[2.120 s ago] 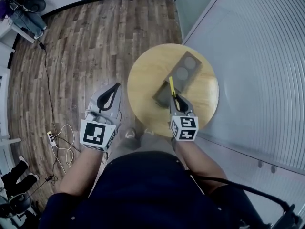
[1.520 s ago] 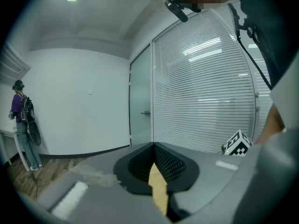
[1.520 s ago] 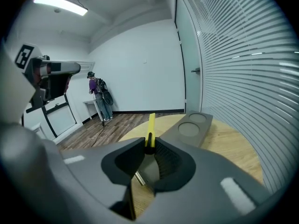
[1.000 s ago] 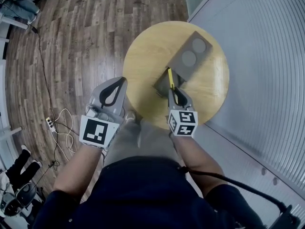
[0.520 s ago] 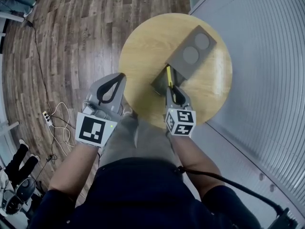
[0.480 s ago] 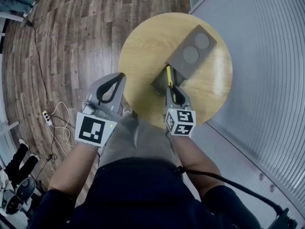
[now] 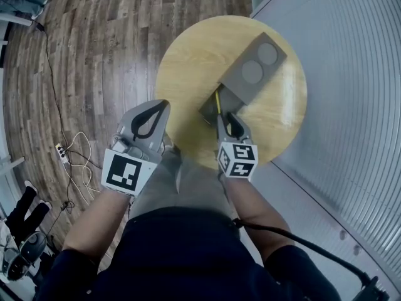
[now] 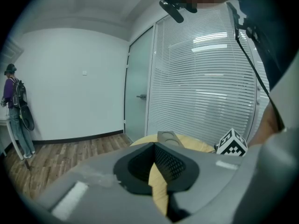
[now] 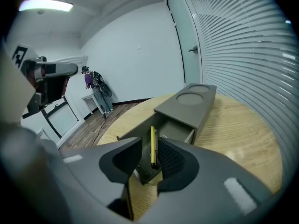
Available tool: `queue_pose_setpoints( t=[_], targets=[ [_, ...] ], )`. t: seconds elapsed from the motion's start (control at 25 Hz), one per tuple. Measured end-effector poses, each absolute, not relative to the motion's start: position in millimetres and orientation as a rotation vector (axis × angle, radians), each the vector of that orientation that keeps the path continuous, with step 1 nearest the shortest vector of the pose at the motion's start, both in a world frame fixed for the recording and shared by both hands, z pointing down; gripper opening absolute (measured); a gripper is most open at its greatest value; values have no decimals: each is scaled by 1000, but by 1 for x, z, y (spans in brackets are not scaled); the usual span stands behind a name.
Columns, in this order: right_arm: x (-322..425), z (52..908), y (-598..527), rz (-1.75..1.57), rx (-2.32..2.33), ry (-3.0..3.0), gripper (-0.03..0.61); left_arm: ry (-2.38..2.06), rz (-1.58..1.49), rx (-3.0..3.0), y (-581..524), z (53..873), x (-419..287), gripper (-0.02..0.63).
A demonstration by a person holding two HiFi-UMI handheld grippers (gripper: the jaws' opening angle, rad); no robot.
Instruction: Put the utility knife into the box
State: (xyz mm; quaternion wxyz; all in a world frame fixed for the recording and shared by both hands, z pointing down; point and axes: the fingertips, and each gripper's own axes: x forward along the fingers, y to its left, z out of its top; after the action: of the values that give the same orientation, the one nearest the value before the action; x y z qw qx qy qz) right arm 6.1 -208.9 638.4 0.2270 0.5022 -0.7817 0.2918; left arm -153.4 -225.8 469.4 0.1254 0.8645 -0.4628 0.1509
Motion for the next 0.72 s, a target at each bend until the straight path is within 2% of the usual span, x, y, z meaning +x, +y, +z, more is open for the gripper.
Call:
queue_pose_setpoints(
  t=[0.72],
  targets=[
    [5,604,-212,766,1415,-2200,114,-1393,387,2613,-232,422,-150,3]
  ],
)
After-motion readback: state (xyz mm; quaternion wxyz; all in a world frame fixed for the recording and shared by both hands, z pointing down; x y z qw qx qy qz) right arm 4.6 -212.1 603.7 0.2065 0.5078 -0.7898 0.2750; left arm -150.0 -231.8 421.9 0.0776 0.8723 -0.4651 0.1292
